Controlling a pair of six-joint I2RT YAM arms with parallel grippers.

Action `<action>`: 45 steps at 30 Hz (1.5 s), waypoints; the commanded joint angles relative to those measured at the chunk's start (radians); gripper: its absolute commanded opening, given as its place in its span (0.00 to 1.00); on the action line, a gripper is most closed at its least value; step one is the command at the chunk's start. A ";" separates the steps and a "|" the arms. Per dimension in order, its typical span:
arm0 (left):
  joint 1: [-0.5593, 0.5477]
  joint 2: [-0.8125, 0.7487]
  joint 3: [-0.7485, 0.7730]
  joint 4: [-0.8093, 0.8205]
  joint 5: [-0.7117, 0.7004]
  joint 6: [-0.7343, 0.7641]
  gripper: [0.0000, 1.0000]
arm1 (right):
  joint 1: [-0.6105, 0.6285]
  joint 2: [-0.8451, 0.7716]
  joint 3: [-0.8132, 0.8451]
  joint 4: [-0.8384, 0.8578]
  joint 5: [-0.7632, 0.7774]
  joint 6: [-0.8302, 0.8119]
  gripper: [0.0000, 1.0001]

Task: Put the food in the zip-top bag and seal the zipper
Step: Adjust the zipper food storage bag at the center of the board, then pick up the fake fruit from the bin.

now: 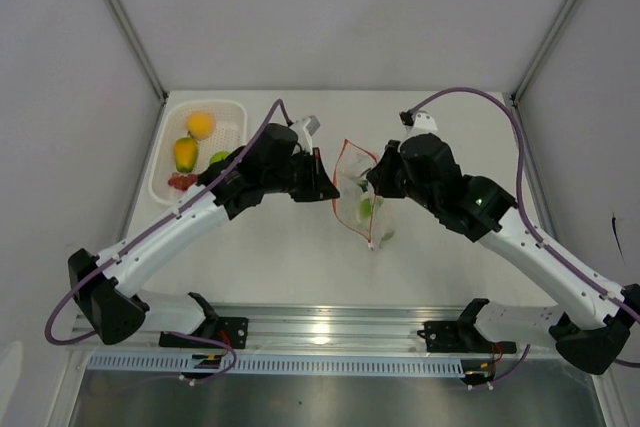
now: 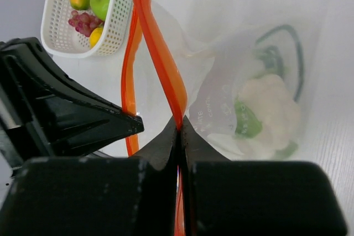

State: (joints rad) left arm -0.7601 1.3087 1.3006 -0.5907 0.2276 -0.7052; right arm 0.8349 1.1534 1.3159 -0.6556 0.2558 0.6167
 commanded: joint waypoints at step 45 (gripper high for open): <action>0.889 0.288 0.009 -0.279 -0.630 -0.471 0.91 | -0.131 0.255 -0.110 0.280 -0.323 -0.158 0.00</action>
State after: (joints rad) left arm 0.0978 1.5597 1.2675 -0.8474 -0.3656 -1.1007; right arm 0.7124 1.4319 1.2228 -0.4072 -0.0360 0.4759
